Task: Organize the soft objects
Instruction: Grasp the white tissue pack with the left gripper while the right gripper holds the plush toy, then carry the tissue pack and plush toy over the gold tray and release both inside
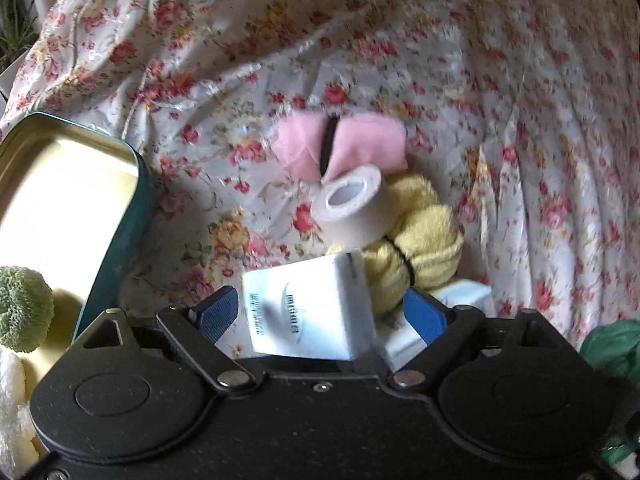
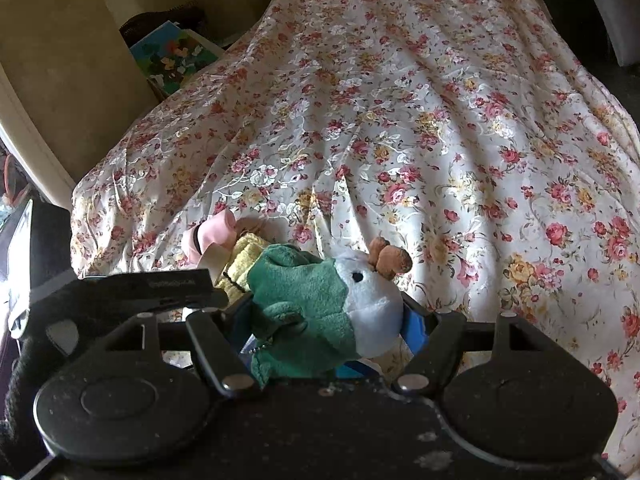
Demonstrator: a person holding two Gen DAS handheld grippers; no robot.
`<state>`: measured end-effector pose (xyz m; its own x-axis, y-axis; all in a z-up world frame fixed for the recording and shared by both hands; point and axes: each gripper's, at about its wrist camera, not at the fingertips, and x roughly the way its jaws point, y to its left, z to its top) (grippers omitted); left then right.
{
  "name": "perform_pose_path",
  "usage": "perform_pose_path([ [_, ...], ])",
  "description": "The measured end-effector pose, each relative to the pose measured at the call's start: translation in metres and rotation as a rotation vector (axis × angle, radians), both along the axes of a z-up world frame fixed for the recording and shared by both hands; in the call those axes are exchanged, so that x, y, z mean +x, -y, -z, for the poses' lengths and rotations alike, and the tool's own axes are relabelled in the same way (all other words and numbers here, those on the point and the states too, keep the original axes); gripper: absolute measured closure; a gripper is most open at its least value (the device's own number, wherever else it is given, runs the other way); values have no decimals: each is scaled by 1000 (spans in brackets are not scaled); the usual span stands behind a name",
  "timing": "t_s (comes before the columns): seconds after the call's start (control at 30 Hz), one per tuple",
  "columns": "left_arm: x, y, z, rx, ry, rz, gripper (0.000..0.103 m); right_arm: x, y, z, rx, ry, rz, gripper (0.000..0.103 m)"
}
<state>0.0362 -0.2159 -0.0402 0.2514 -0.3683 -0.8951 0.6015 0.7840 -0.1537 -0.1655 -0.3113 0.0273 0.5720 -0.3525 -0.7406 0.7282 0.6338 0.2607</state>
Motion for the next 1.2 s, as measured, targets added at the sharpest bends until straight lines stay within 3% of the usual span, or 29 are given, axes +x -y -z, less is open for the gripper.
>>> perform_pose_path([
  [0.2,5,-5,-1,-17,-7,-37,16,0,0,0,5,1,2,31],
  [0.37,15,-18,3,-43,-78,-93,16,-1,1,1,15,2,9,31],
  [0.53,15,-17,13,-5,-80,-77,16,0,-1,1,15,5,4,31],
  [0.67,16,-12,20,-8,-130,-69,17,1,-1,3,16,-2,-5,31],
  [0.77,15,-10,22,-22,-150,-73,21,1,0,4,15,-3,-4,31],
  [0.83,15,-9,22,-28,-152,-61,37,1,2,5,18,-4,0,31],
  [0.93,17,-10,19,-43,-157,-63,39,1,3,6,16,-5,3,31],
  [1.07,12,-13,8,-21,-75,-63,39,0,6,8,13,-9,15,31],
  [1.2,-1,-12,-15,12,106,-20,39,-1,8,8,6,-8,27,32],
])
